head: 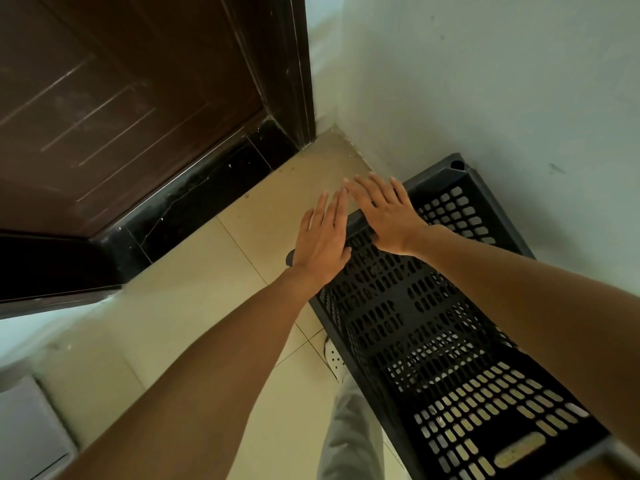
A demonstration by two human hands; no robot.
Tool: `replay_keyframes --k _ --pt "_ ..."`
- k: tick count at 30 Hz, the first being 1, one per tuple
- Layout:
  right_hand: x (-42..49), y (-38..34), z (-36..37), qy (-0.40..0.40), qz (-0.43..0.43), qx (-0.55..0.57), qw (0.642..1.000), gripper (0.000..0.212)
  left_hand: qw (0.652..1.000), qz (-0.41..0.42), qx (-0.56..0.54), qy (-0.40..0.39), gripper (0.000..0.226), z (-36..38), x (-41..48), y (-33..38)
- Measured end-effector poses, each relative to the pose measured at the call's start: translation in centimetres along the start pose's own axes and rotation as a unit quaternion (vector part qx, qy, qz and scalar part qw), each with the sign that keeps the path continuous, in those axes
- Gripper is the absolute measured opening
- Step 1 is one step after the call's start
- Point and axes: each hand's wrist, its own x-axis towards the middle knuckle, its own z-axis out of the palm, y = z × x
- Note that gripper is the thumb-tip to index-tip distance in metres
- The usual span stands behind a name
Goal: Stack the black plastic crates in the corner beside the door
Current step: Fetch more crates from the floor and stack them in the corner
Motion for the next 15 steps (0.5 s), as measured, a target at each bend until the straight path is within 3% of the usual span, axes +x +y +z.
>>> replay_keyframes --k 5,10,15 --pt "-0.3 -0.5 -0.5 -0.003 0.015 -0.037 0.999 0.103 0.999 -0.034 -0.004 -0.027 0.111 -0.8 -0.3 0.6" --pt "-3.3 -1.3 0.0 0.04 0.031 -0.026 0.998 0.097 0.999 -0.036 -0.01 0.004 0.113 -0.9 -3.0 0.5" --pt "-8.1 -1.7 1.1 0.034 0.0 -0.034 0.999 0.097 0.999 -0.01 0.03 0.023 0.11 -0.3 -7.0 0.5"
